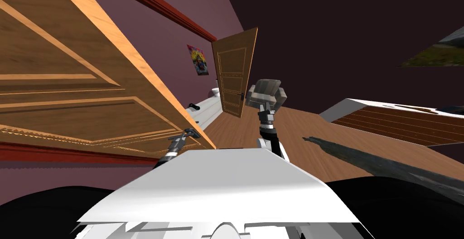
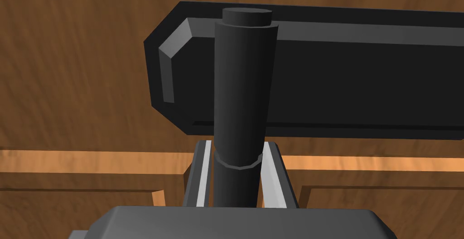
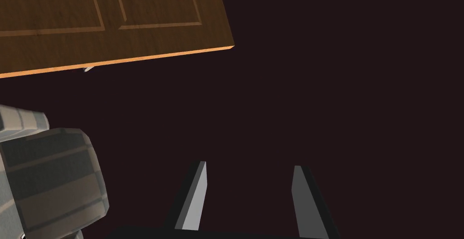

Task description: Pull the door open

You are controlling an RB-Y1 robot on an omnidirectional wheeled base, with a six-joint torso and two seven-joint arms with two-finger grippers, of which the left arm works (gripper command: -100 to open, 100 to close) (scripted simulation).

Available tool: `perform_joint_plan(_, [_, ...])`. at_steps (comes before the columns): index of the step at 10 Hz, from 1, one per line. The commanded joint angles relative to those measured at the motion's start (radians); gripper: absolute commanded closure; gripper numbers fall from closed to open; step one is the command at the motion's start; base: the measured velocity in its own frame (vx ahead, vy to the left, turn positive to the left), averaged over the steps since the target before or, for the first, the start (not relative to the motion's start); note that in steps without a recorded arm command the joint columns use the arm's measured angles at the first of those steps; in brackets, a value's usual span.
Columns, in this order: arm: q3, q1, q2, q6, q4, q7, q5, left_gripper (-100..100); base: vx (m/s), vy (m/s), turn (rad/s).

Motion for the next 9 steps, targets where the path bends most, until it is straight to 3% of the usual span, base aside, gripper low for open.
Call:
perform_joint_plan(1, [-0.004,0.012,0.015,-0.023,0.006,0.009,0.001,100,-0.205,0.04,-0.145])
perform_joint_plan(6, [-0.022,0.035,0.051,-0.075,0.02,0.033,0.002,100,-0.197,0.029,-0.114])
perform_joint_plan(7, [-0.028,0.028,0.046,-0.07,0.021,0.032,-0.001,100,-0.082,-0.004,-0.026])
perform_joint_plan(9, [-0.037,0.031,0.058,-0.087,0.032,0.041,-0.003,100,-0.166,0.024,-0.131])
